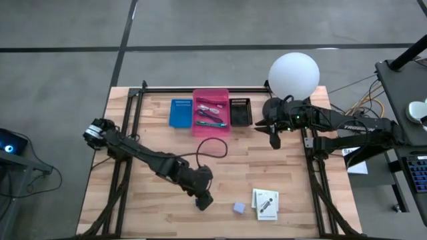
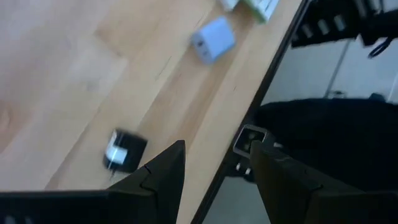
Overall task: Pick and place items into bin
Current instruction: Put the black charger adapter into the blue bin
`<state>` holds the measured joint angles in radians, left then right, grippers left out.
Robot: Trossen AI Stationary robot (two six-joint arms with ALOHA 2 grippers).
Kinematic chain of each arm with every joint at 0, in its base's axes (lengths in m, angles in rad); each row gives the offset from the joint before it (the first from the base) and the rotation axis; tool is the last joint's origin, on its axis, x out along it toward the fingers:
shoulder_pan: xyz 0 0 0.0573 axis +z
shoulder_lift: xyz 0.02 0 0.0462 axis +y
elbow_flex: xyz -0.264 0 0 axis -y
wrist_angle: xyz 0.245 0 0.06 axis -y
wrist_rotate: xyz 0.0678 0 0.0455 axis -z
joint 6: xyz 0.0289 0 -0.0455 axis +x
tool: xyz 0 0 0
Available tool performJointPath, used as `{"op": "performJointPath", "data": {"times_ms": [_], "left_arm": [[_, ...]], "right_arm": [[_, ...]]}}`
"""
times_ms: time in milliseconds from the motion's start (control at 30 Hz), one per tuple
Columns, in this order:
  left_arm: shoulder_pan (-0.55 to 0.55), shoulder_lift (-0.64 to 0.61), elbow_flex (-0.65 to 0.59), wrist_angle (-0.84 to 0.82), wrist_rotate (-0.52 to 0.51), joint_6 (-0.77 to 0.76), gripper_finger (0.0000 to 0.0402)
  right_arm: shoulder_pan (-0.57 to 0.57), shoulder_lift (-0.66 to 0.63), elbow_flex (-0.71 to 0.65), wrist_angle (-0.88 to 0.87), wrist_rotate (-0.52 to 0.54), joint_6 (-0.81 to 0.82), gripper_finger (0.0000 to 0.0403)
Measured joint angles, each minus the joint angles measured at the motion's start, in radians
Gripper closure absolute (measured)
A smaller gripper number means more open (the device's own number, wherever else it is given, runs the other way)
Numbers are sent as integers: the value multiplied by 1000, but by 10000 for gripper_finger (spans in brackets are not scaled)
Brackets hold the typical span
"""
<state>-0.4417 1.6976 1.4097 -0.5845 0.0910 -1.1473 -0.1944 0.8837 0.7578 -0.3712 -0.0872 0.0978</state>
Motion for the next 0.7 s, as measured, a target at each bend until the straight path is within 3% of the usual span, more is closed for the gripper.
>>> {"op": "performJointPath", "data": {"times_ms": [167, 433, 600, 700], "left_arm": [[-35, 3, -20, -18, -50, 21, 235], [-59, 3, -29, -72, -204, 237, 235], [-64, 54, -26, -60, -219, 326, 235], [-74, 117, -12, -59, -167, 353, 235]], "right_arm": [[0, 0, 0, -1, 0, 0, 330], [0, 0, 0, -11, 1, -2, 331], [0, 0, -5, -23, 1, -3, 324], [0, 1, -9, -24, 1, -2, 321]]}}
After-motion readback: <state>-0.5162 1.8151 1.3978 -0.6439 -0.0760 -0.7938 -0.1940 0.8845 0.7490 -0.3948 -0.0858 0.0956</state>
